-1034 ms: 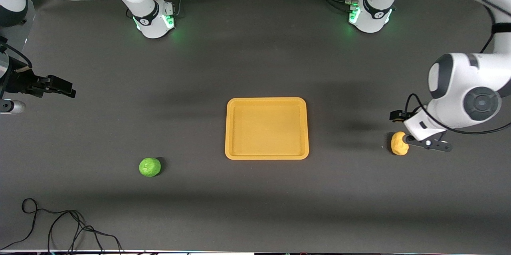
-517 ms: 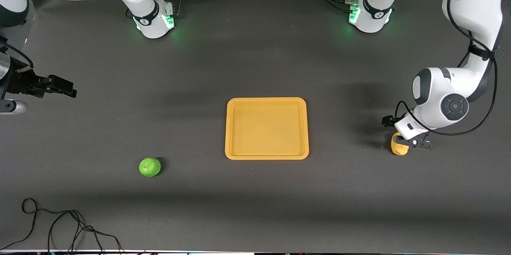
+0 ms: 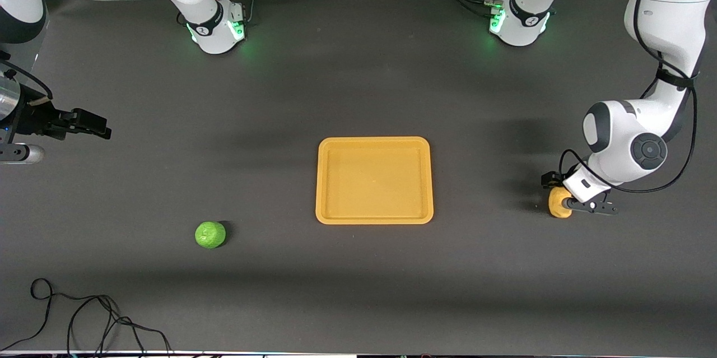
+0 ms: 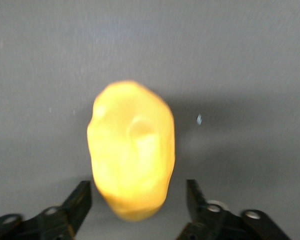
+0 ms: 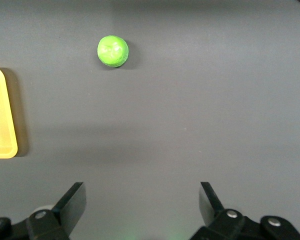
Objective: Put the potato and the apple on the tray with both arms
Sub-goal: 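Close the left gripper on the potato and lift it, then carry the potato over the tray while the right gripper reaches the apple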
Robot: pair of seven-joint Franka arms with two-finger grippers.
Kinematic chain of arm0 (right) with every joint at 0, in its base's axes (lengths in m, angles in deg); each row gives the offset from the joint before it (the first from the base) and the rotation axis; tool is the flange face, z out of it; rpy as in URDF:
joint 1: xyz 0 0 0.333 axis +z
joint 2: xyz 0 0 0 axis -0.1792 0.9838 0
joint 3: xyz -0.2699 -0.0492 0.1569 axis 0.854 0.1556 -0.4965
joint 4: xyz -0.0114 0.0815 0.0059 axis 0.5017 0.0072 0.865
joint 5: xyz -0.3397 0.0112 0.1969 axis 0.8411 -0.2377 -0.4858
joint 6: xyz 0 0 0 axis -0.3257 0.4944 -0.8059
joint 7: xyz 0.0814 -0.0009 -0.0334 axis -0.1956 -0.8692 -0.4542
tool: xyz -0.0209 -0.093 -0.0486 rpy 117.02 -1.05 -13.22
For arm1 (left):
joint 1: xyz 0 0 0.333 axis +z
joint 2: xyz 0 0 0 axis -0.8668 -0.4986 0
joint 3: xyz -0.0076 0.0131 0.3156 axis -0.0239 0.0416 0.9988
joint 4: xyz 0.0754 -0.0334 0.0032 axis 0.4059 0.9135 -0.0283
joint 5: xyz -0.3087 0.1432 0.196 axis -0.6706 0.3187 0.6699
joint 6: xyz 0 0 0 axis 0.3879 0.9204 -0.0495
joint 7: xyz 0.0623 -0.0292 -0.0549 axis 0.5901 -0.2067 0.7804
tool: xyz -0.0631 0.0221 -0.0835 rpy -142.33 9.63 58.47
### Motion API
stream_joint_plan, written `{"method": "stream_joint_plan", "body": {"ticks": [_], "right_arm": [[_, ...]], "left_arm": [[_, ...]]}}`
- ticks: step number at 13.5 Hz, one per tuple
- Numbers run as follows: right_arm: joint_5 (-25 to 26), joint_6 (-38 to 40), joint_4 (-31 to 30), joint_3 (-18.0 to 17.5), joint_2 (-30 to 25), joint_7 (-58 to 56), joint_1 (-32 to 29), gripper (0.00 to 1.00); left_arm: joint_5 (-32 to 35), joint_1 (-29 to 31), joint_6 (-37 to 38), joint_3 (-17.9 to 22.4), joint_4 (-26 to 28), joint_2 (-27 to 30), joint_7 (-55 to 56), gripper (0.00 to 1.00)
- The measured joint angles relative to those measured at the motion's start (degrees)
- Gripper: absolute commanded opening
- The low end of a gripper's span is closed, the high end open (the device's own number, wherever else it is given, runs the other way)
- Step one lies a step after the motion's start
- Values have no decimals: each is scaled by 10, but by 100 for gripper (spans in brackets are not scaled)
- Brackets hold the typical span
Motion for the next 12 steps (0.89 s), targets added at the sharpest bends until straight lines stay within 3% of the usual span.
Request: {"method": "stream_joint_plan", "body": {"ticks": [2,3,4,7,9,12], "right_arm": [[0,0,0,0,0,0,0,100],[0,0,0,0,0,0,0,100],[0,0,1,0,0,0,0,100],[0,-1,2,0,0,0,0,100],[0,-1,2,-1,0,-1,2,100],[0,-15,2,-2,1,-2,17,100]], "left_arm": [[-1,0,-2,-1,-5,-1,0,18],[-1,0,-2,-1,-6,-1,0,3],[-2,0,-3,-1,-7,-1,0,0],[-4,-1,6,-5,-32,0,0,0],[-7,-2,65,-23,-79,4,1,0],[-15,-13,170,-115,-158,17,105,0]]}}
